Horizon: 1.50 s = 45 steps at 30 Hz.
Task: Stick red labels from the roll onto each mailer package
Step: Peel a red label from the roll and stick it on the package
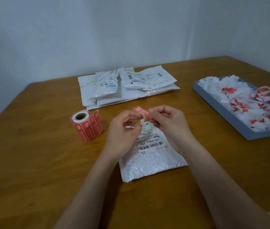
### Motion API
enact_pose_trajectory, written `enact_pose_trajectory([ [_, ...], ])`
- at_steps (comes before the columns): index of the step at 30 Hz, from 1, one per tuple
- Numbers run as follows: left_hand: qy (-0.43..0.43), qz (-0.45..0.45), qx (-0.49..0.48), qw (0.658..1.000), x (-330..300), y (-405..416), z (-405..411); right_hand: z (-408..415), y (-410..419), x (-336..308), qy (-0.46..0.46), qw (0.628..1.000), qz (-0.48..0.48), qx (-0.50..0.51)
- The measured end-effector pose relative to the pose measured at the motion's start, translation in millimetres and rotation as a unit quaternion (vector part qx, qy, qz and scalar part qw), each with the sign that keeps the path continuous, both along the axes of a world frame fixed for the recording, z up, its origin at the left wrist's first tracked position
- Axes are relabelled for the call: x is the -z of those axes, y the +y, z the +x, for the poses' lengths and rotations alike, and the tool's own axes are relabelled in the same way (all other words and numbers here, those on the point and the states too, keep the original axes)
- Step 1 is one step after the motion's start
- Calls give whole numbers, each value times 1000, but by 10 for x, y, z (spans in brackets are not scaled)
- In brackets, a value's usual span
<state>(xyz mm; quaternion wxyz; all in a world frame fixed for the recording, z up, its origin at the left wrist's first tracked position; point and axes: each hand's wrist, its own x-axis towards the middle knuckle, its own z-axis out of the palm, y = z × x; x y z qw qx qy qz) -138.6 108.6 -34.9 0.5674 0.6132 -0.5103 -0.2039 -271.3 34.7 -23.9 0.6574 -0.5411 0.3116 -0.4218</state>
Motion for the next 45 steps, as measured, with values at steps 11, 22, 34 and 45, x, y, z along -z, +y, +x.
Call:
enact_pose_trajectory([
  [11,117,17,6,993,-48,14,25,16,23,7,35,993,-114,-23],
  [22,64,-7,-74,995,27,-28,73,21,23,40,104,976,-189,23],
  [34,79,29,-121,989,-56,-45,42,-84,-80,39,109,976,-154,107],
  [45,66,46,-140,987,-184,-100,-88,-197,-133,-68,42,955,-57,287],
])
